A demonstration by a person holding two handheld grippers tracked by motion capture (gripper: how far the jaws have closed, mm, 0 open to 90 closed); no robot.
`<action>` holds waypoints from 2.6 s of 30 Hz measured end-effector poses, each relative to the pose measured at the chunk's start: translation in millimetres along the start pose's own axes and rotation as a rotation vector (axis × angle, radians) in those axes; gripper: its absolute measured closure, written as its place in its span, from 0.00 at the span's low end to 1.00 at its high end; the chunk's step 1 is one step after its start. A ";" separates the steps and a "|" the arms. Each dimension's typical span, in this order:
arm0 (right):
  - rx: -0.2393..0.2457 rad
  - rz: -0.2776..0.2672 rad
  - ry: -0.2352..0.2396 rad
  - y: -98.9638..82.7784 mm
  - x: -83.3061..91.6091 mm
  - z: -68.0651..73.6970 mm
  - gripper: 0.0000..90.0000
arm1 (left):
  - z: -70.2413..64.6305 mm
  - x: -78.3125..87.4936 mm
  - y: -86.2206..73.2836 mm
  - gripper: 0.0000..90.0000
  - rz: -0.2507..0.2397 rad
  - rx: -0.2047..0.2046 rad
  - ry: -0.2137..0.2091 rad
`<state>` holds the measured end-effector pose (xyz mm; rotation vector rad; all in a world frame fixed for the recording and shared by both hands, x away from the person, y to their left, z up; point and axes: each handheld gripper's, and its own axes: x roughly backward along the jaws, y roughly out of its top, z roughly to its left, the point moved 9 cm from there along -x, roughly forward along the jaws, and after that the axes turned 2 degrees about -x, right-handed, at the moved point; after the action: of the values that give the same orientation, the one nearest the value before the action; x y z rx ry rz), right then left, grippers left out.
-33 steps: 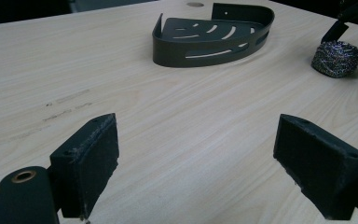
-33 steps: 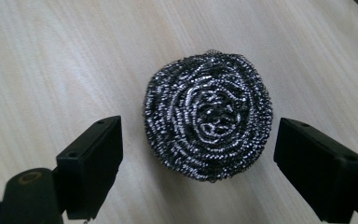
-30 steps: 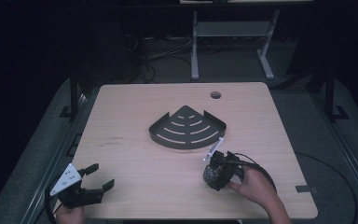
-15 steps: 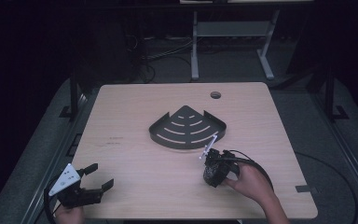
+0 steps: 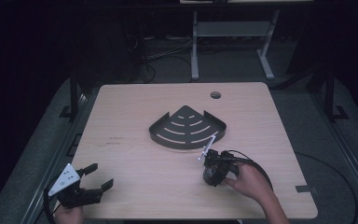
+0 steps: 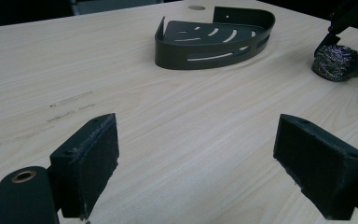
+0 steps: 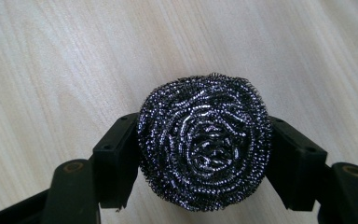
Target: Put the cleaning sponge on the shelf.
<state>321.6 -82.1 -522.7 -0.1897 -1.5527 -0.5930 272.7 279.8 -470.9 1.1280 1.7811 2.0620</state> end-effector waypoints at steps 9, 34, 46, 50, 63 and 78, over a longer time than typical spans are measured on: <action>-0.007 -0.024 0.014 1.4 3.2 -0.9 0.36 | -0.2 -0.5 -0.1 0.15 0.000 -0.003 0.003; 0.016 -0.067 0.030 26.7 24.6 -12.6 0.36 | 0.0 0.3 0.4 0.15 -0.003 0.002 0.010; 0.027 -0.070 0.031 39.9 35.4 -20.8 0.36 | 0.5 1.0 0.6 0.15 -0.005 0.001 0.009; 0.029 -0.068 0.027 43.0 37.9 -22.2 0.36 | 0.2 0.6 0.8 0.15 -0.005 0.002 0.008; 0.049 -0.055 0.042 56.7 39.6 -21.2 0.36 | 0.3 1.3 1.3 0.15 -0.009 0.004 0.005; 0.058 -0.069 0.039 74.4 50.3 -27.1 0.36 | 0.1 1.8 2.2 0.15 -0.013 0.002 0.007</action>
<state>375.8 -43.8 -456.5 -0.0803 -1.5420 -0.6013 272.2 280.4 -468.2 1.1078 1.7895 2.0600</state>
